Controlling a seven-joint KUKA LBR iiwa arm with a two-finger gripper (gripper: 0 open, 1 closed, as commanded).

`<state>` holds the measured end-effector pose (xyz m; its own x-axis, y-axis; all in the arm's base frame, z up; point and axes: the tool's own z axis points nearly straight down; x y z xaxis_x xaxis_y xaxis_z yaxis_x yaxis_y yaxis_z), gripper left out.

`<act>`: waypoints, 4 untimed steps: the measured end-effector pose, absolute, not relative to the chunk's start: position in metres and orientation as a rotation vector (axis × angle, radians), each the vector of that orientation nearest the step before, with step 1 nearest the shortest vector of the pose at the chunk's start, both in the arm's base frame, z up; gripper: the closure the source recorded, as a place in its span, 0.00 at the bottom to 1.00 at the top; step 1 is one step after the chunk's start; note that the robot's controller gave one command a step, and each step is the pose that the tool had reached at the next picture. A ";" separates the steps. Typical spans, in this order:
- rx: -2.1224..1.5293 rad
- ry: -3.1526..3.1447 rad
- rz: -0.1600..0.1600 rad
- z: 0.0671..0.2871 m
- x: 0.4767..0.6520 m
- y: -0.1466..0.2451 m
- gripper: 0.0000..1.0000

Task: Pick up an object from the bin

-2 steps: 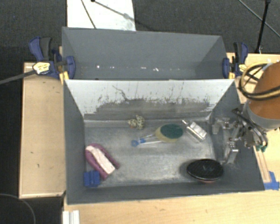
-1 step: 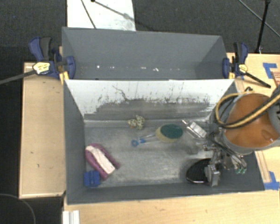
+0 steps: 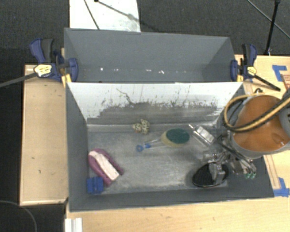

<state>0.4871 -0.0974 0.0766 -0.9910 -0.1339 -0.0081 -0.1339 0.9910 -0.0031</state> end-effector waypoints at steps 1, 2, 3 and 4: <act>-0.235 3.123 -0.004 0.173 0.485 -0.097 1.00; -0.236 3.130 0.000 0.169 0.483 -0.097 0.00; 0.101 3.144 0.003 0.067 0.488 -0.071 0.00; -0.242 3.127 -0.006 0.073 0.499 -0.143 0.00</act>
Offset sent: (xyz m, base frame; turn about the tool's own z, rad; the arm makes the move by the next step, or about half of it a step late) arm -0.0045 0.0005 0.0922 -0.0189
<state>0.4993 -0.1428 0.0726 -0.9881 -0.1536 -0.0050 -0.1536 0.9881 -0.0040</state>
